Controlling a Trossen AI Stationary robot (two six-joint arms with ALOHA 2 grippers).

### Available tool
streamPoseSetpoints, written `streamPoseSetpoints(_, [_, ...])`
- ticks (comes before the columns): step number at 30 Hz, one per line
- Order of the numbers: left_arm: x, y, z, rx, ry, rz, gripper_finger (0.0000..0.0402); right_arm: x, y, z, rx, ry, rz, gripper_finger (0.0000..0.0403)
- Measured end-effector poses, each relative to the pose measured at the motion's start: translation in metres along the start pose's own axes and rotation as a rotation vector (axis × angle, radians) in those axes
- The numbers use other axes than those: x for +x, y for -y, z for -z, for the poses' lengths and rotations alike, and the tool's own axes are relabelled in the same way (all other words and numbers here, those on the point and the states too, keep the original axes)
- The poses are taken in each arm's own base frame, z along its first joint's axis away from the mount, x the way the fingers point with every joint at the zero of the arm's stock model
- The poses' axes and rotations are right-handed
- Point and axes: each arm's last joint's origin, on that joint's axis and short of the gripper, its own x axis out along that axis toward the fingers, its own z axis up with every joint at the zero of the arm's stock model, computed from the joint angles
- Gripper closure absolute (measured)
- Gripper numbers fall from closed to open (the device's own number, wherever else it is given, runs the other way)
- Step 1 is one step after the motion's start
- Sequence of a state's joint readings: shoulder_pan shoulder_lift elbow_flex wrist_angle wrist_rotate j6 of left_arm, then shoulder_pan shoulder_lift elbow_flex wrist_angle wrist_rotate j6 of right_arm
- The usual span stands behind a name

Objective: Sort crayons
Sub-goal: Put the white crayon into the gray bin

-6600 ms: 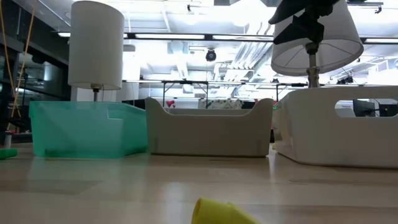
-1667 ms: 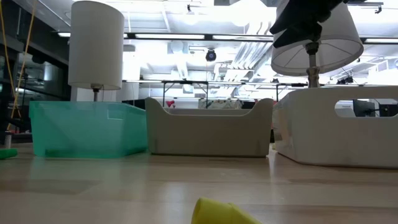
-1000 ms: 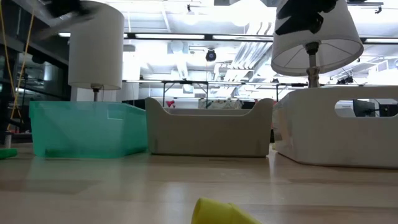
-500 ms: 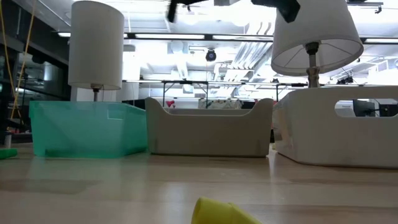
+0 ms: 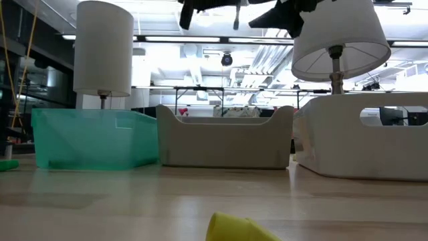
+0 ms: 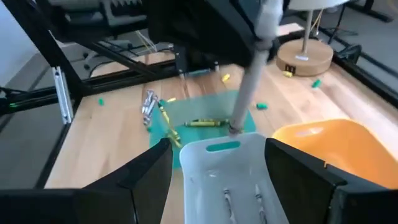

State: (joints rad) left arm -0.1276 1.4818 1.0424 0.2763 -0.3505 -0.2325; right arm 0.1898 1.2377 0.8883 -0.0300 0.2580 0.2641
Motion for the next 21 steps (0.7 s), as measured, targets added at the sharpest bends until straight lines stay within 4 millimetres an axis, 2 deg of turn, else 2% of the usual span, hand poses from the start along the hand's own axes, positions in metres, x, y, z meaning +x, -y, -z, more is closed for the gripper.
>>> streamPoseSetpoints(2, [-0.003,-0.003,0.01,-0.008,-0.002,0.0,0.0401,-0.005,0.003,0.0,-0.011,-0.016,0.038,0.0153])
streamPoseSetpoints(6, [-0.012,-0.014,0.043,-0.046,-0.019,0.019,0.0401,-0.025,0.01,-0.001,0.023,-0.036,0.137,0.0153])
streamPoseSetpoints(9, [-0.015,-0.021,0.071,0.007,-0.128,0.061,0.0401,-0.04,0.016,-0.001,0.096,-0.045,0.193,0.0153])
streamPoseSetpoints(13, [-0.008,-0.019,0.091,0.156,-0.263,0.154,0.0401,-0.049,0.018,-0.004,0.213,-0.008,0.222,0.0153])
streamPoseSetpoints(21, [0.025,-0.011,0.123,0.429,-0.497,0.283,0.0401,-0.047,0.02,-0.004,0.368,0.04,0.287,0.0153])
